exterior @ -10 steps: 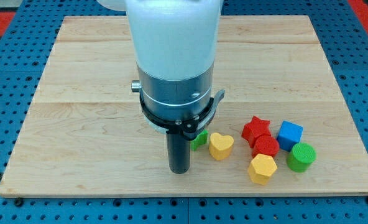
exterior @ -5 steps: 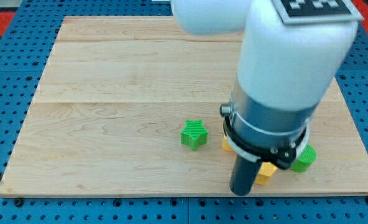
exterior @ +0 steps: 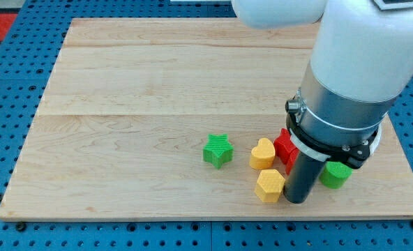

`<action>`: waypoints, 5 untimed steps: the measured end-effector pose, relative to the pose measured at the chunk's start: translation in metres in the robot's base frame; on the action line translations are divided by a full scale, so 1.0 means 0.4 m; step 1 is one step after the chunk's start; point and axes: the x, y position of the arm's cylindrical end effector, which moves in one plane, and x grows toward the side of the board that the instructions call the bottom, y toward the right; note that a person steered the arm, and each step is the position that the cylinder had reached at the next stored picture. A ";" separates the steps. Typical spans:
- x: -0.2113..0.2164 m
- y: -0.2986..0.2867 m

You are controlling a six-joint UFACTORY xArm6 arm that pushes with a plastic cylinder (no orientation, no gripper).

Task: Slide the yellow hexagon to the bottom of the yellow heart

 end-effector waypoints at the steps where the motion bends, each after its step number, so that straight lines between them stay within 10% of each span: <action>1: 0.014 0.141; 5: -0.173 0.176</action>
